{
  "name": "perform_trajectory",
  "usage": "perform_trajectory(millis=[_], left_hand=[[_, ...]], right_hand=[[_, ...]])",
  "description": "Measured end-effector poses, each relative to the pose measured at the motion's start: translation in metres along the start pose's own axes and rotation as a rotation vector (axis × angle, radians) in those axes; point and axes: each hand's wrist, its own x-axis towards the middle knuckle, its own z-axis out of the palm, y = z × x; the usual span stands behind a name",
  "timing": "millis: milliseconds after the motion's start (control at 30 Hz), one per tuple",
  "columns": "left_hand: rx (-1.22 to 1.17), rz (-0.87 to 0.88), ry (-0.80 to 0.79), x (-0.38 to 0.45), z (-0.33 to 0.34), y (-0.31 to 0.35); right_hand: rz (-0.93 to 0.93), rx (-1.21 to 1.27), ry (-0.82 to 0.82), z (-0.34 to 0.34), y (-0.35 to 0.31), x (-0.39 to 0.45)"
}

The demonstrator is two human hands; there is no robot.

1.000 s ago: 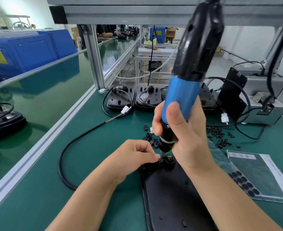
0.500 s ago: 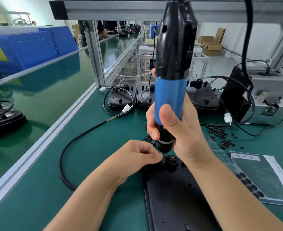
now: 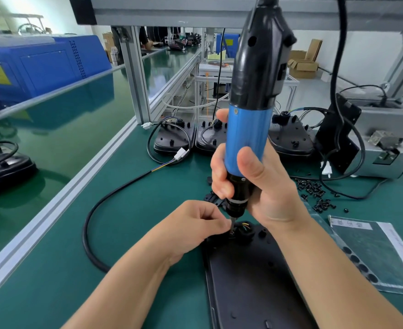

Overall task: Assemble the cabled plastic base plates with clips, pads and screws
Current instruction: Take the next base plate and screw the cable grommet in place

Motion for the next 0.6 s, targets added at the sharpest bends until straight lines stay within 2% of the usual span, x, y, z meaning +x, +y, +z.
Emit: perform_trajectory(millis=[267, 400, 500, 600], left_hand=[[0.094, 0.063, 0.043, -0.004, 0.005, -0.006], [0.138, 0.079, 0.058, -0.003, 0.004, -0.006], [0.142, 0.080, 0.048, -0.004, 0.003, -0.006], [0.180, 0.065, 0.043, -0.003, 0.001, -0.006]], right_hand=[[0.072, 0.211, -0.146, -0.007, 0.001, 0.002], [0.066, 0.185, -0.163, -0.010, -0.002, 0.003], [0.028, 0.113, -0.072, -0.012, -0.006, 0.000], [-0.002, 0.060, 0.156, -0.025, -0.021, -0.006]])
